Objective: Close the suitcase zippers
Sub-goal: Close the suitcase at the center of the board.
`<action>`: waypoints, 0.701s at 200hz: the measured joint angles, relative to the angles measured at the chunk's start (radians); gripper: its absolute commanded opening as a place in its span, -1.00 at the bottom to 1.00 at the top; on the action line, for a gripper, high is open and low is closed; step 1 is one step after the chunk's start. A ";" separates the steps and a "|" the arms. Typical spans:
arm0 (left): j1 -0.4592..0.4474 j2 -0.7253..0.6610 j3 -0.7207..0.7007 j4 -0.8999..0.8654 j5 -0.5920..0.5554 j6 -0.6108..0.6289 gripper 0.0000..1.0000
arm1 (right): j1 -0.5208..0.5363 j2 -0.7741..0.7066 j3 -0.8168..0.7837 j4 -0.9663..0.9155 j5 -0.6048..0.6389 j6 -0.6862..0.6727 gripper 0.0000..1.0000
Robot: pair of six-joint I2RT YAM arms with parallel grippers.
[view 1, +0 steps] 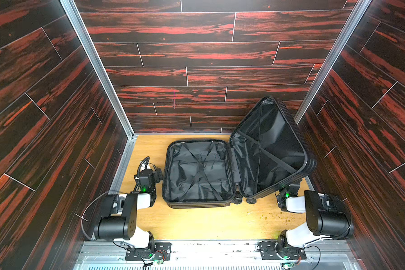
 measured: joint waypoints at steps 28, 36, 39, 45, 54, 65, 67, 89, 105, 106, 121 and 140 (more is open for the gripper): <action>-0.003 -0.225 0.034 -0.202 -0.068 -0.080 1.00 | 0.000 -0.001 -0.011 0.008 0.010 0.003 0.97; -0.002 -0.279 0.059 -0.266 -0.066 -0.106 1.00 | 0.000 -0.001 -0.015 0.008 0.012 0.003 0.97; -0.002 -0.302 0.071 -0.292 -0.064 -0.116 1.00 | 0.000 -0.001 -0.016 0.008 0.013 0.003 0.97; -0.002 -0.333 0.092 -0.336 -0.052 -0.131 1.00 | 0.000 -0.001 -0.018 0.009 0.015 0.003 0.98; -0.002 -0.376 0.127 -0.398 -0.018 -0.155 1.00 | 0.000 -0.001 -0.020 0.009 0.018 0.003 0.97; -0.002 -0.406 0.160 -0.450 0.045 -0.175 0.99 | 0.000 -0.003 -0.022 0.008 0.019 0.003 0.97; -0.002 -0.408 0.165 -0.457 0.060 -0.180 0.99 | 0.000 -0.004 -0.022 0.008 0.020 0.003 0.97; -0.002 -0.391 0.212 -0.542 0.193 -0.213 0.74 | 0.000 -0.025 -0.022 -0.002 0.022 0.003 0.97; -0.003 -0.333 0.255 -0.620 0.277 -0.224 0.57 | 0.000 -0.051 -0.022 -0.019 0.025 0.003 0.98; -0.003 -0.329 0.257 -0.624 0.280 -0.226 0.56 | 0.000 -0.052 -0.022 -0.019 0.025 0.003 0.97; -0.003 -0.260 0.305 -0.695 0.347 -0.230 0.42 | 0.000 -0.071 -0.022 -0.030 0.026 0.004 0.97; -0.003 -0.185 0.354 -0.756 0.418 -0.228 0.27 | 0.000 -0.079 -0.022 -0.037 0.026 0.004 0.97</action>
